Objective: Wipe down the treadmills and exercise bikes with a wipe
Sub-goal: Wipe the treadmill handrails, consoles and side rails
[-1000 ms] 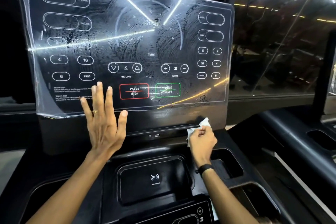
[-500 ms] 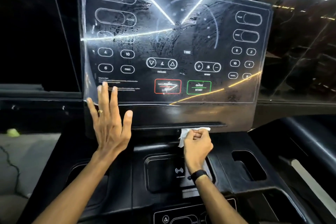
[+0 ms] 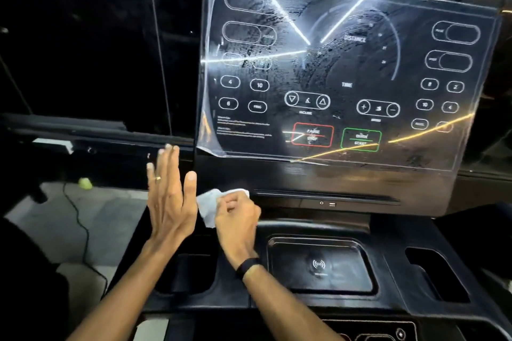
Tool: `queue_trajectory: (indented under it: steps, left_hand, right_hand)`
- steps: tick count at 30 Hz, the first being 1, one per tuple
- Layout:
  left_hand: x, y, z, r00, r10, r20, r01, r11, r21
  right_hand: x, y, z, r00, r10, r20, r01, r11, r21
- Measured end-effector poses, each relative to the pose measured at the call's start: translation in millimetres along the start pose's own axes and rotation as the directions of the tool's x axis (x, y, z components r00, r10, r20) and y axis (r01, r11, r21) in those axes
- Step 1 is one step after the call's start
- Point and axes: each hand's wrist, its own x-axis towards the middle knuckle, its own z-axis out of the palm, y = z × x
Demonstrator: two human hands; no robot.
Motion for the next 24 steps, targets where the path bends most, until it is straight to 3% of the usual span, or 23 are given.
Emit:
queue_trajectory:
  steps: [4, 11, 17, 22, 24]
  left_hand:
    - [-17, -11, -8, 0.988, -0.045, 0.145, 0.052, 0.998, -0.041]
    - [-33, -5, -6, 0.994, -0.084, 0.071, 0.09, 0.993, -0.074]
    - [-41, 10, -2, 0.997, -0.071, 0.022, 0.073, 0.993, -0.089]
    - [-56, 22, 12, 1.0, -0.028, 0.002, 0.028, 0.995, -0.091]
    - [-64, 29, 21, 1.0, 0.002, 0.004, -0.002, 0.994, -0.106]
  right_hand:
    - [7, -23, 12, 0.986, -0.08, 0.148, 0.097, 0.989, -0.111]
    - [7, -17, -7, 0.901, -0.248, 0.355, 0.378, 0.852, -0.363]
    - [9, 21, -29, 0.9, -0.277, 0.338, 0.402, 0.827, -0.392]
    - [11, 52, -79, 0.916, -0.341, 0.21, 0.399, 0.816, -0.417]
    - [13, 56, -95, 0.93, -0.302, 0.209, 0.365, 0.822, -0.437]
